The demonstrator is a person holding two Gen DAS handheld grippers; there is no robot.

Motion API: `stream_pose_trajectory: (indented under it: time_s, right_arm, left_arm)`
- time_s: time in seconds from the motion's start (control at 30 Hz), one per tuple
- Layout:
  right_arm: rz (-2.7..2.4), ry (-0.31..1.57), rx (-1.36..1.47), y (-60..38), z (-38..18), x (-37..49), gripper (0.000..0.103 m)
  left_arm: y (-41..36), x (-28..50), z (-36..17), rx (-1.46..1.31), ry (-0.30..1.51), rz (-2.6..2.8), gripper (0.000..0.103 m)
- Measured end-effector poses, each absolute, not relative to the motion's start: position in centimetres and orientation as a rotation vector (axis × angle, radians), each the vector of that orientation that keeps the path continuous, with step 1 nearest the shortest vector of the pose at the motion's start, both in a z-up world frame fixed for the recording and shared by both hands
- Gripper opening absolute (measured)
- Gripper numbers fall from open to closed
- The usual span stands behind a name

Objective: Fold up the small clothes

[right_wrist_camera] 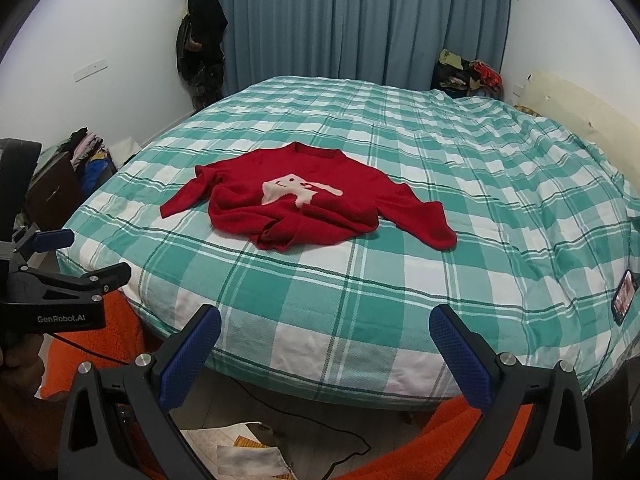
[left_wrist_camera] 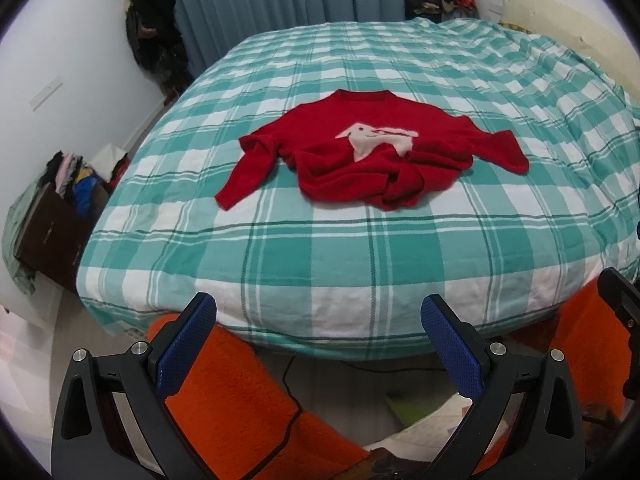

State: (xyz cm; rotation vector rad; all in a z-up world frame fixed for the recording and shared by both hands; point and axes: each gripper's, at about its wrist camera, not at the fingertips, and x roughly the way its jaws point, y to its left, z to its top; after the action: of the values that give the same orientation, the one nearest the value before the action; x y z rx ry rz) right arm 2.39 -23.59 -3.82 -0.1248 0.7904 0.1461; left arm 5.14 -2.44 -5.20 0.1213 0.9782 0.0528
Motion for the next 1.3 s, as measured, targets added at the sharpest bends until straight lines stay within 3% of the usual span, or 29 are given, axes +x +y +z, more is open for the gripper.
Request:
stream_pose_trajectory:
  time_s: [1.1, 1.13, 1.27, 1.3]
  right_arm:
    - [0.213, 0.803, -0.117, -24.5, -6.7, 6.3, 0.102]
    - [0.206, 0.791, -0.138, -24.7, -7.1, 7.6, 0.098]
    - [0.232, 0.815, -0.189, -25.5, -10.4, 16.4, 0.056]
    - [0.244, 0.843, -0.201, -25.5, -11.6, 18.9, 0.054]
  left_arm:
    - [-2.9, 5.8, -6.5, 0.121, 1.001, 0.068, 0.102]
    - [-2.8, 5.8, -6.5, 0.12, 1.003, 0.07, 0.102]
    - [-2.3, 5.3, -6.3, 0.122, 0.993, 0.083, 0.102]
    - [-2.1, 5.2, -6.3, 0.121, 0.99, 0.091, 0.102]
